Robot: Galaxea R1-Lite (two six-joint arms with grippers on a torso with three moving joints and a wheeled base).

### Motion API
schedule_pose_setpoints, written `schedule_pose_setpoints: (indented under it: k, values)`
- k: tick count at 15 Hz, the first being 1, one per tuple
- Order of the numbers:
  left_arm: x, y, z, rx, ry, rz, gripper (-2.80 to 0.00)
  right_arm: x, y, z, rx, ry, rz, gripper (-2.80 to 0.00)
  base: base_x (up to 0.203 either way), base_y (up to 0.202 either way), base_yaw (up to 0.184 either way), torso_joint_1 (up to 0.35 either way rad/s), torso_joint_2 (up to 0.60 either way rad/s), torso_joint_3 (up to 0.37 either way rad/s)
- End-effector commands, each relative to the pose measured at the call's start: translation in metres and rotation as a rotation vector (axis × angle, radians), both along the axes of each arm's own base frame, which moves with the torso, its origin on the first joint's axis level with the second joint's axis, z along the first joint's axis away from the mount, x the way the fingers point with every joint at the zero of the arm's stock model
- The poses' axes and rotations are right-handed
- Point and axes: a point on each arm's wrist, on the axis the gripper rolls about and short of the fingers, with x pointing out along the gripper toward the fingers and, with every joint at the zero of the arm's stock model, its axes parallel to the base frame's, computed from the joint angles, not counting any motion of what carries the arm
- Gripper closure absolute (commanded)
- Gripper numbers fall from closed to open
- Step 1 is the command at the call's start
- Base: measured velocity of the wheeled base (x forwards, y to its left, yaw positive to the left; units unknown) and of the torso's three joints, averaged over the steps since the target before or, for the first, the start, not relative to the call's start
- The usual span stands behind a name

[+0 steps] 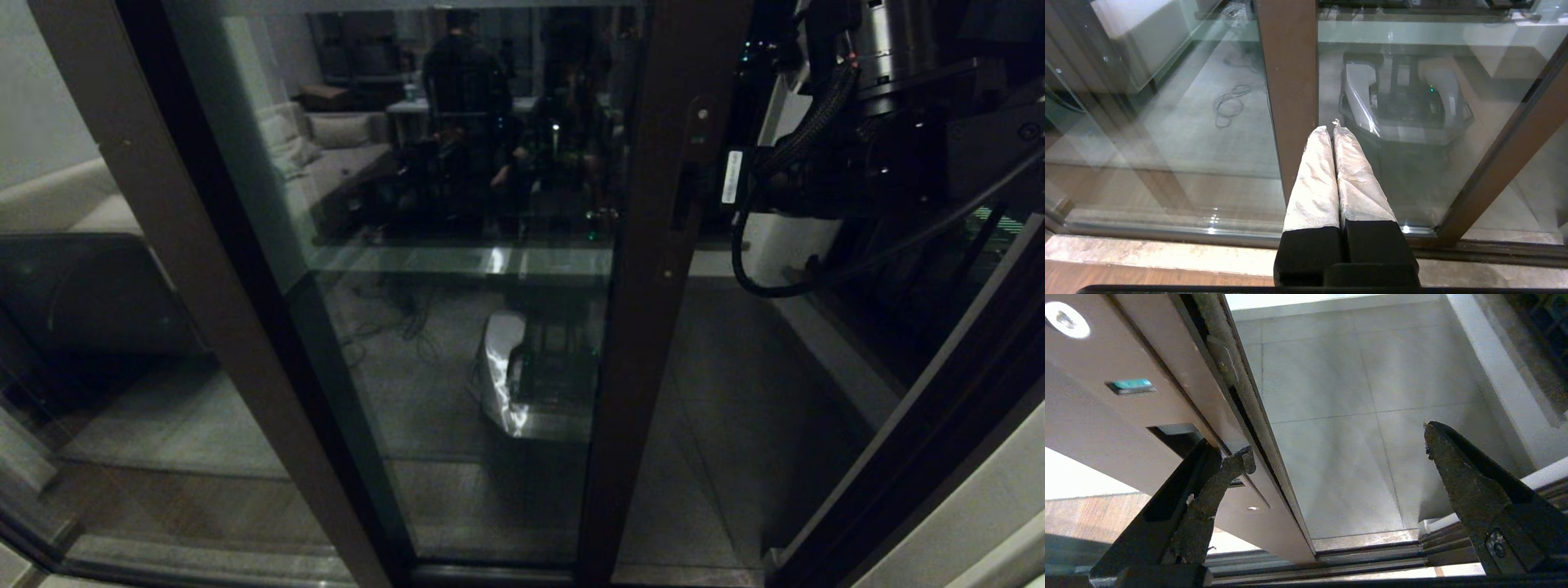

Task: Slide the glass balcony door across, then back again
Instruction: Close the slid door

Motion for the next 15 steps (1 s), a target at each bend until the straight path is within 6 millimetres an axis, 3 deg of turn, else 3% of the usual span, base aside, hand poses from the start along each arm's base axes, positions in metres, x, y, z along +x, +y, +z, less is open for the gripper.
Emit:
schedule_pose_setpoints:
  k: [1, 15]
  values:
    - [0.000, 0.000, 0.000, 0.000, 0.001, 0.002, 0.00, -0.003, -0.003, 0.001, -0.002, -0.003, -0.006, -2.80, 0.000, 0.000, 0.000, 0.000, 0.00, 0.000]
    - [0.000, 0.000, 0.000, 0.000, 0.001, 0.000, 0.00, -0.008, -0.022, 0.002, -0.033, 0.003, -0.041, -2.80, 0.000, 0.000, 0.000, 0.000, 0.00, 0.000]
